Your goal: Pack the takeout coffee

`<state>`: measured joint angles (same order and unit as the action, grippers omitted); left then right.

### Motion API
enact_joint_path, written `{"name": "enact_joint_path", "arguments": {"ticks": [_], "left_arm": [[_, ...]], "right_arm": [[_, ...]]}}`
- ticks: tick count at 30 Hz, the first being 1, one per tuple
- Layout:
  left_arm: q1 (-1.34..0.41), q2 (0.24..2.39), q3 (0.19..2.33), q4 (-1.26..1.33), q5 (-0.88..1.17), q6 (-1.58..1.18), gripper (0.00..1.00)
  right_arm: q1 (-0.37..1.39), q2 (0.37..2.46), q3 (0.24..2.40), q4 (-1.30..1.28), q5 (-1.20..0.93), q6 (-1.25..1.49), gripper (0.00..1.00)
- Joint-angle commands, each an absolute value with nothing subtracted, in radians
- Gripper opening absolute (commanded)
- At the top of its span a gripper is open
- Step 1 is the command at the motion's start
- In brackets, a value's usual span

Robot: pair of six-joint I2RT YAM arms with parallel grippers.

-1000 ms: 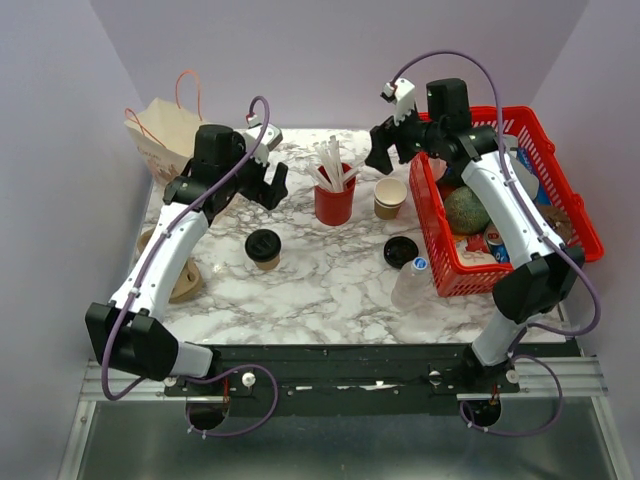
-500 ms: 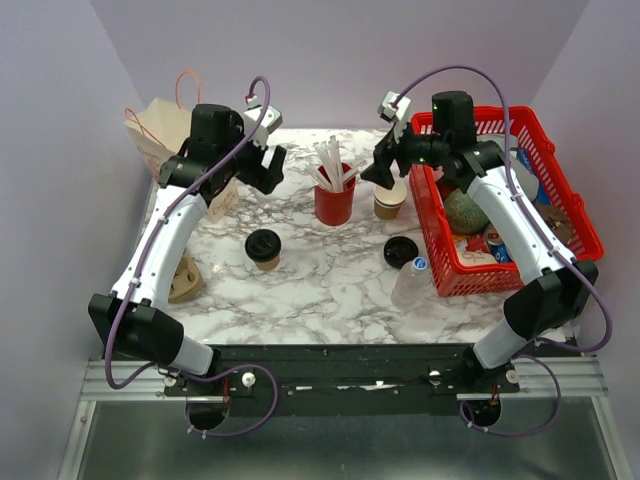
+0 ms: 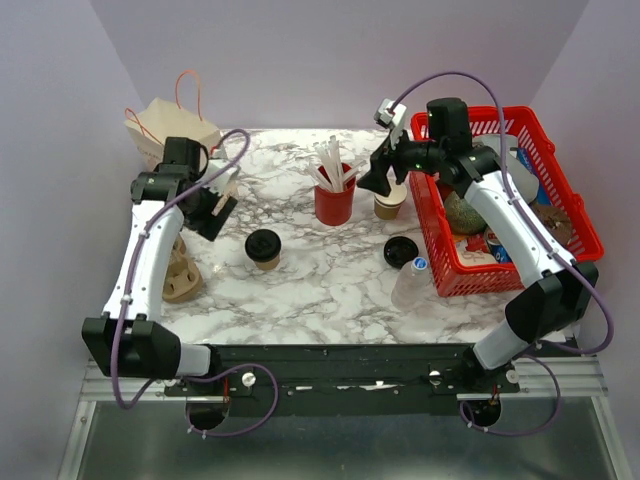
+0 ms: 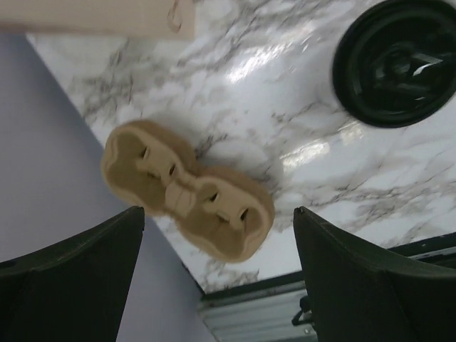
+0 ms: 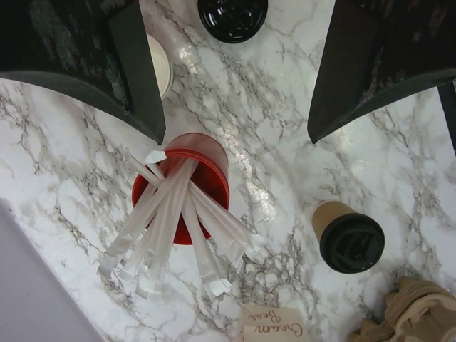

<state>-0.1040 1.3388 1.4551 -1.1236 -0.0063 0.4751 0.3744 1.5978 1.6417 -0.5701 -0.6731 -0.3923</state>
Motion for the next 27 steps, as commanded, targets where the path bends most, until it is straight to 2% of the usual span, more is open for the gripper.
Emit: {"name": "enact_joint_path", "arguments": {"ticks": [1,3,6,10,13,19,27], "left_arm": [[0.131,1.416,1.450,-1.272,-0.157,0.290,0.90],[0.249,1.445,1.445,-1.246,-0.050,0.224,0.86],[0.320,1.425,1.388,-1.137,-0.002,0.158,0.85],[0.337,1.405,1.246,-1.002,0.025,0.126,0.84],[0.345,1.420,1.210,-0.985,0.023,0.103,0.83],[0.354,1.454,1.201,-0.985,0.008,0.089,0.82],[0.359,1.540,1.267,-1.006,0.009,0.068,0.76]], "right_arm": [[0.399,1.611,1.667,-0.586,-0.689,-0.353,0.89],[0.410,1.635,1.689,-0.629,-0.692,-0.339,0.89],[0.426,1.673,1.776,-0.716,-0.690,-0.339,0.88],[0.449,1.767,1.900,-0.813,-0.692,-0.376,0.86],[0.501,1.786,1.948,-0.845,-0.658,-0.510,0.85],[0.561,1.744,1.867,-0.782,-0.641,-0.646,0.86],[0.563,1.697,1.781,-0.741,-0.630,-0.588,0.87]]}}
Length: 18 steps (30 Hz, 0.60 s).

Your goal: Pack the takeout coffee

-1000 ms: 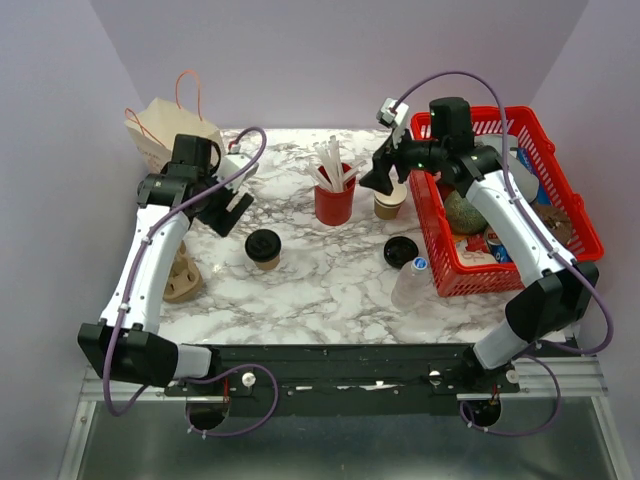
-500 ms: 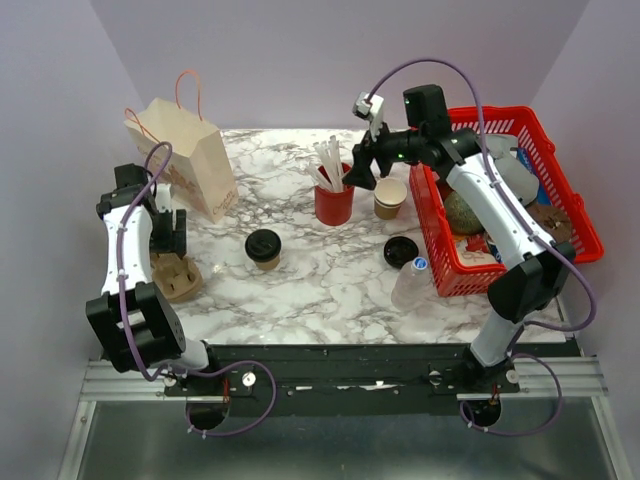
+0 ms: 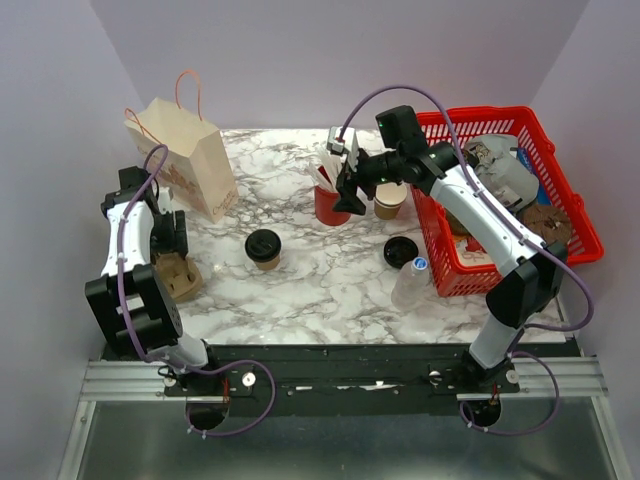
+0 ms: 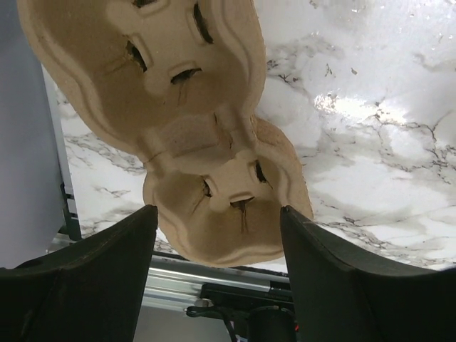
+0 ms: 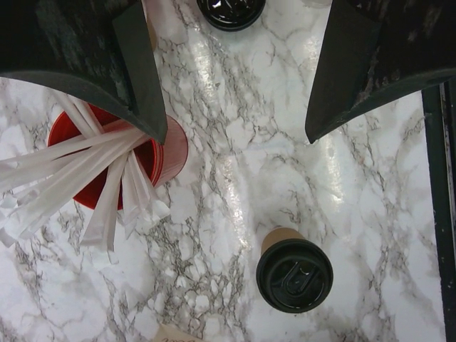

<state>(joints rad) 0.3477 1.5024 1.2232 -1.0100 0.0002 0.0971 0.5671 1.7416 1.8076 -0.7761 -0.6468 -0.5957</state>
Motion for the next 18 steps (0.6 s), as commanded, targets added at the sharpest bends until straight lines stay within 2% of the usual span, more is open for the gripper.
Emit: {"name": "enact_joint_path", "arguments": {"ticks": [1,5,7,18], "left_arm": [[0.365,1.548,1.276,-1.011,0.008,0.067,0.75],[0.385,1.578,1.284,-1.017,-0.018,0.066,0.59],[0.390,1.589,1.282,-1.019,-0.005,0.052,0.56],[0.406,1.680,1.328,-1.012,0.034,0.040,0.53]], "right_arm": [[0.564,1.698,1.779,-0.742,-0.632,-0.580,0.87],[0.565,1.709,1.796,-0.742,-0.623,-0.571,0.87],[0.565,1.710,1.796,-0.736,-0.617,-0.557,0.87],[0.569,1.729,1.819,-0.749,-0.611,-0.542,0.87]]}}
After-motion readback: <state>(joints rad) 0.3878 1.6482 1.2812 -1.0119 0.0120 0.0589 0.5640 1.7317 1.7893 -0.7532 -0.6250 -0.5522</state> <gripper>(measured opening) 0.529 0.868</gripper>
